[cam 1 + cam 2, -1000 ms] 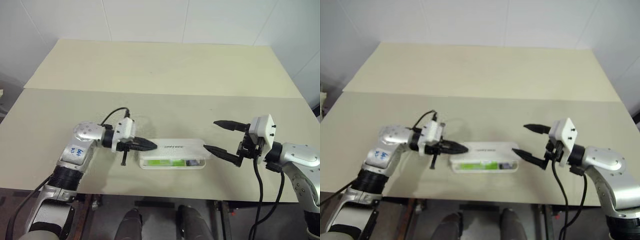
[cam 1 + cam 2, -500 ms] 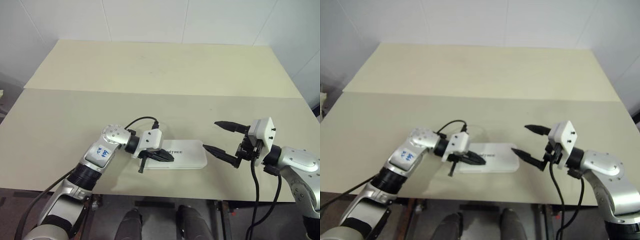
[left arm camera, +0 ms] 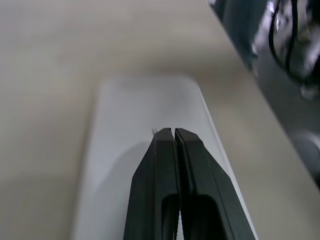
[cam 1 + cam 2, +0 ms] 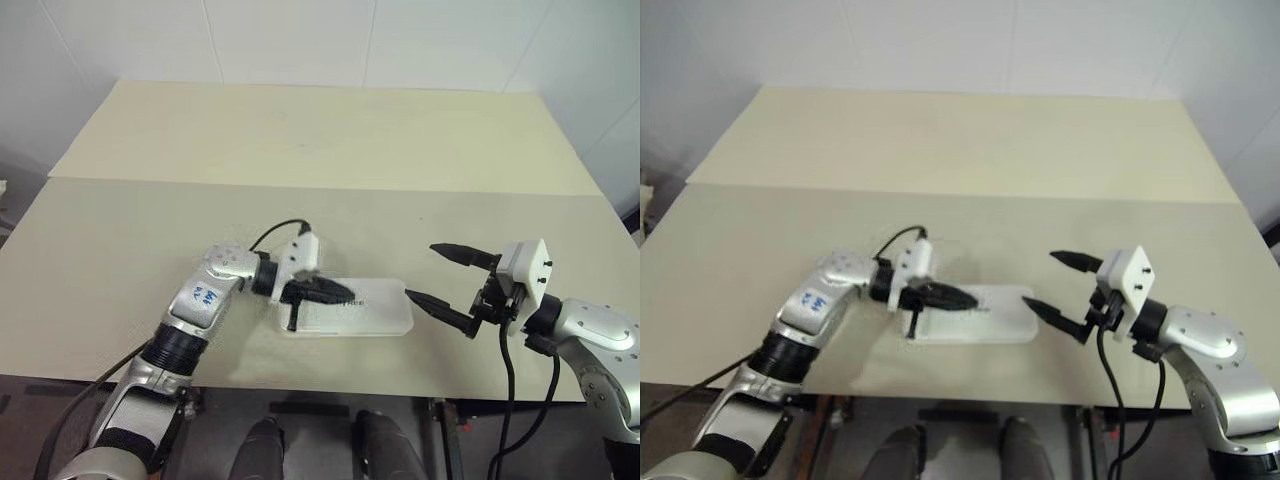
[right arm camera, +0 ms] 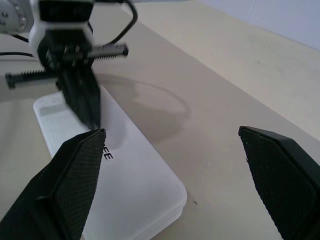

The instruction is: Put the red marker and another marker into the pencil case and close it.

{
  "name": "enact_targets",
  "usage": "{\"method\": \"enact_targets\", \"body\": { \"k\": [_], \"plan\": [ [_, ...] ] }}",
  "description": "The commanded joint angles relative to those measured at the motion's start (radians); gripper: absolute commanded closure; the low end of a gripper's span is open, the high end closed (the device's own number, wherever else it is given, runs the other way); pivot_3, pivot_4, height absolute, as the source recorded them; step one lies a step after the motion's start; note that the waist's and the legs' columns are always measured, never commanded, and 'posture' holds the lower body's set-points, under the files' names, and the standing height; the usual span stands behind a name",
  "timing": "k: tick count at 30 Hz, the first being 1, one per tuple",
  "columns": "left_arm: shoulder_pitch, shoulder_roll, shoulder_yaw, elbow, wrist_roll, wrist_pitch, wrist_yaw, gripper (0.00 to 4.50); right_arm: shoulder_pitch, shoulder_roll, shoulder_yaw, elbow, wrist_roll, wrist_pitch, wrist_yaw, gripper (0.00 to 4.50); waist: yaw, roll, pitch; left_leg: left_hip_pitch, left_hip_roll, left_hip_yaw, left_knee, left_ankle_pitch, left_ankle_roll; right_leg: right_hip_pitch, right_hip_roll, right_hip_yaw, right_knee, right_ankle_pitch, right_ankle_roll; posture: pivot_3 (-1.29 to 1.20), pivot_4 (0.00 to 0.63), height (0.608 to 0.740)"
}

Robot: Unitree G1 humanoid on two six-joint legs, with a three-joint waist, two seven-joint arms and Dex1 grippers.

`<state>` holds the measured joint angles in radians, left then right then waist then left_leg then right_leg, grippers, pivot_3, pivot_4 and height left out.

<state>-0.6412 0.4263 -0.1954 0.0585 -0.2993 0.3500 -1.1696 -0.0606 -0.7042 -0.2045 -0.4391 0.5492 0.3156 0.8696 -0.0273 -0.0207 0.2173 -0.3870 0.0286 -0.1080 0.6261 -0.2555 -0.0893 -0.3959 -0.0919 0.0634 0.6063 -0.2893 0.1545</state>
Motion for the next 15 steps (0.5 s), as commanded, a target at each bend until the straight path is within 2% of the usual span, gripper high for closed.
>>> {"method": "enact_targets", "body": {
  "k": [1, 4, 9, 10, 11, 15],
  "plan": [
    [-0.019, 0.004, 0.147, -0.045, -0.122, 0.016, 0.034, 4.47, -0.014, -0.017, -0.025, 0.013, 0.003, -0.029, 0.028, 0.0, -0.001, 0.0, 0.0, 0.0, 0.0, 0.0, 0.0, 0.0, 0.0, 0.0, 0.0, 0.0, 0.0, 0.0, 0.0, 0.0, 0.15, 0.74],
    [-0.015, 0.041, 0.238, -0.052, -0.182, 0.044, 0.05, 4.47, -0.027, -0.026, -0.029, 0.04, 0.002, -0.037, 0.049, 0.0, -0.001, 0.0, 0.0, 0.001, 0.0, 0.0, -0.001, 0.0, 0.0, 0.0, 0.0, 0.0, 0.0, 0.0, 0.0, 0.0, 0.15, 0.74],
    [0.07, 0.17, 0.35, -0.073, -0.234, 0.059, 0.016, 4.47, -0.049, -0.036, -0.028, 0.08, 0.0, -0.049, 0.08, 0.0, -0.001, 0.0, 0.0, 0.001, 0.0, 0.0, -0.001, 0.0, 0.0, 0.0, 0.0, 0.0, 0.0, 0.0, 0.0, 0.0, 0.15, 0.74],
    [0.114, 0.209, 0.382, -0.081, -0.243, 0.065, 0.003, 4.07, -0.055, -0.038, -0.027, 0.093, -0.001, -0.054, 0.086, 0.0, -0.004, 0.0, 0.0, 0.001, 0.0, 0.0, -0.002, 0.0, 0.0, 0.0, 0.0, 0.0, 0.0, 0.0, 0.0, 0.0, 0.15, 0.74],
    [0.144, 0.235, 0.401, -0.087, -0.25, 0.067, -0.005, 3.87, -0.06, -0.038, -0.027, 0.102, -0.001, -0.057, 0.091, 0.0, -0.007, 0.0, 0.0, 0.001, 0.0, 0.0, -0.003, 0.0, 0.0, 0.0, 0.0, 0.0, 0.0, 0.0, 0.0, 0.0, 0.15, 0.74],
    [0.233, 0.268, 0.452, -0.11, -0.26, 0.03, 0.012, 2.62, -0.095, -0.031, -0.023, 0.156, -0.013, -0.109, 0.11, 0.0, 0.004, 0.0, 0.0, 0.001, 0.0, 0.0, -0.007, 0.0, 0.0, -0.002, 0.0, 0.0, 0.0, -0.001, -0.001, 0.0, 0.15, 0.74]
  ]
}}
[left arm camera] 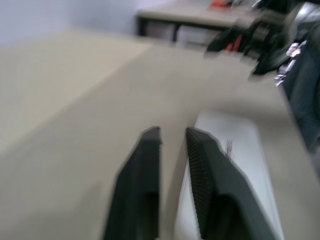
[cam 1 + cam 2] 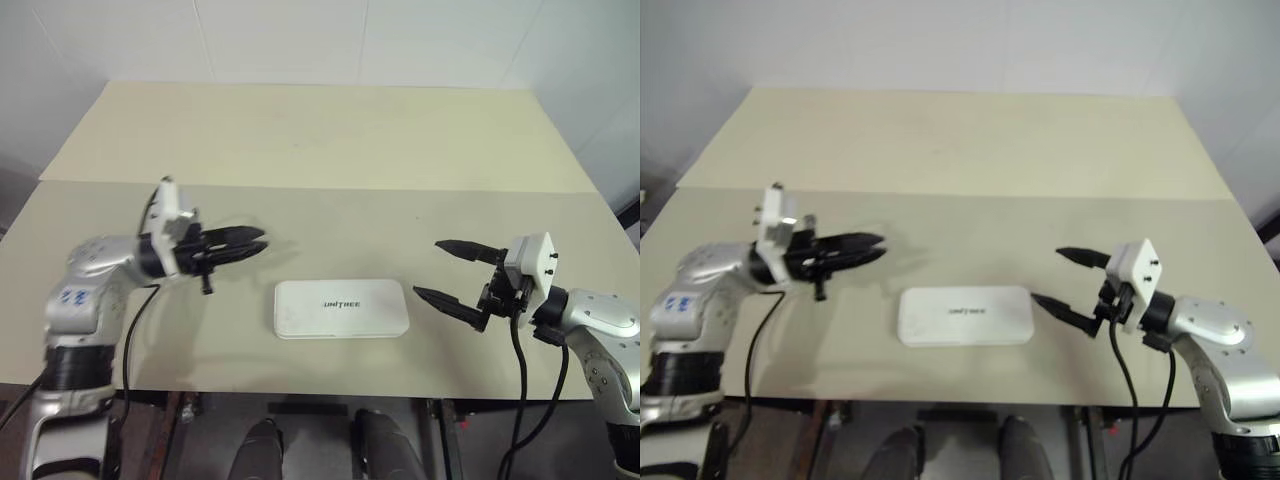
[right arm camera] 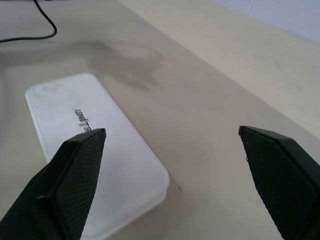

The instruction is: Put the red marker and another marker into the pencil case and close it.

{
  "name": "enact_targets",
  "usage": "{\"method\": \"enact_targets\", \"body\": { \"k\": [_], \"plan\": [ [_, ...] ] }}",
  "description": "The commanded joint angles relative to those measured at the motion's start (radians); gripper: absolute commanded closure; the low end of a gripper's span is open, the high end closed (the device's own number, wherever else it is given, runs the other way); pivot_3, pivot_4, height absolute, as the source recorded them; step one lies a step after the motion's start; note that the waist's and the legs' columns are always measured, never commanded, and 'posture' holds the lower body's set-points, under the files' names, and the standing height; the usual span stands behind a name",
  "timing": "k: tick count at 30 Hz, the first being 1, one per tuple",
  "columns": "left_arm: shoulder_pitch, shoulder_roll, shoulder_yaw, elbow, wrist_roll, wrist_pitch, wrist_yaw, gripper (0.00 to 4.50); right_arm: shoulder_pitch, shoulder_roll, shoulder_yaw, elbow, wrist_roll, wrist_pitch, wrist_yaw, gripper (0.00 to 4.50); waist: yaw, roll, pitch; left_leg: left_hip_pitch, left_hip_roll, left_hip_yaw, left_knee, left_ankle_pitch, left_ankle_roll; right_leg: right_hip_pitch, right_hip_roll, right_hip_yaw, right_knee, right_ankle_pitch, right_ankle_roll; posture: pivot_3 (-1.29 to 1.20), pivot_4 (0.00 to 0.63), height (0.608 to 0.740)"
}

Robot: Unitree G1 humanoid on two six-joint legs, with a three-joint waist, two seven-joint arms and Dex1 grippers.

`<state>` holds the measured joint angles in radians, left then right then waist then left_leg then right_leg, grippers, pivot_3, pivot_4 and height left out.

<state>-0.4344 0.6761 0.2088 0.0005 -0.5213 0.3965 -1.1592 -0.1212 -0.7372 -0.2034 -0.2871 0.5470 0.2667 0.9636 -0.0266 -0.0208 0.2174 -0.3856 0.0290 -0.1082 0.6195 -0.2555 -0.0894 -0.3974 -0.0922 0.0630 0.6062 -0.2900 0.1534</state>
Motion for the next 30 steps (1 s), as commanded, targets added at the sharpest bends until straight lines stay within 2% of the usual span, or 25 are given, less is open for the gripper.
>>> {"method": "enact_targets", "body": {
  "k": [1, 7, 8, 12, 19, 23, 30],
  "plan": [
    [0.039, 0.019, 0.056, -0.061, -0.049, -0.004, 0.008, 2.22, -0.047, 0.006, -0.024, 0.022, -0.016, -0.081, 0.022, 0.0, 0.004, 0.0, 0.0, 0.0, 0.0, 0.0, 0.0, 0.0, 0.0, 0.0, 0.0, 0.0, 0.0, 0.0, 0.0, 0.0, 0.15, 0.74],
    [0.104, 0.005, 0.076, -0.069, -0.018, -0.084, 0.057, 0.16, -0.114, 0.01, -0.003, 0.08, -0.016, -0.085, 0.036, 0.0, 0.001, 0.0, 0.0, 0.0, 0.0, 0.0, 0.0, 0.0, 0.0, 0.0, 0.0, 0.0, -0.002, 0.0, 0.0, 0.0, 0.15, 0.74],
    [0.11, 0.006, 0.079, -0.072, -0.023, -0.088, 0.062, 0.03, -0.118, 0.007, -0.002, 0.081, -0.015, -0.082, 0.039, 0.0, 0.0, 0.0, 0.0, -0.001, 0.0, 0.0, 0.0, 0.0, 0.0, 0.0, 0.0, 0.0, -0.002, 0.0, 0.0, 0.0, 0.15, 0.74],
    [0.12, 0.013, 0.069, -0.067, -0.004, -0.135, 0.064, 0.03, -0.138, -0.011, -0.009, 0.086, -0.006, -0.071, 0.064, 0.0, -0.001, 0.0, 0.0, -0.001, 0.0, 0.0, -0.001, 0.0, 0.0, 0.0, -0.001, 0.0, -0.002, 0.0, 0.0, 0.0, 0.15, 0.74],
    [0.021, -0.02, 0.002, 0.038, 0.061, -0.244, 0.079, 0.03, -0.098, -0.083, -0.071, 0.083, 0.006, -0.044, 0.105, 0.0, 0.005, 0.0, 0.0, 0.0, 0.0, 0.0, 0.0, 0.0, 0.0, 0.001, 0.0, 0.0, -0.002, 0.0, 0.0, 0.0, 0.15, 0.74],
    [-0.027, -0.047, -0.04, 0.045, 0.058, -0.233, 0.083, 0.03, -0.065, -0.109, -0.101, 0.085, 0.008, -0.041, 0.118, 0.0, 0.002, 0.0, 0.0, -0.001, 0.0, 0.0, 0.0, 0.0, 0.0, 0.001, 0.0, 0.0, -0.003, 0.001, 0.001, 0.0, 0.15, 0.74],
    [-0.025, -0.031, -0.055, 0.045, 0.057, -0.223, 0.064, 0.03, -0.033, -0.101, -0.111, 0.077, -0.008, -0.044, 0.096, 0.0, -0.005, 0.0, 0.0, 0.0, 0.0, 0.0, -0.001, 0.0, 0.0, 0.0, 0.0, 0.0, -0.002, 0.001, 0.001, 0.0, 0.15, 0.74]
  ]
}}
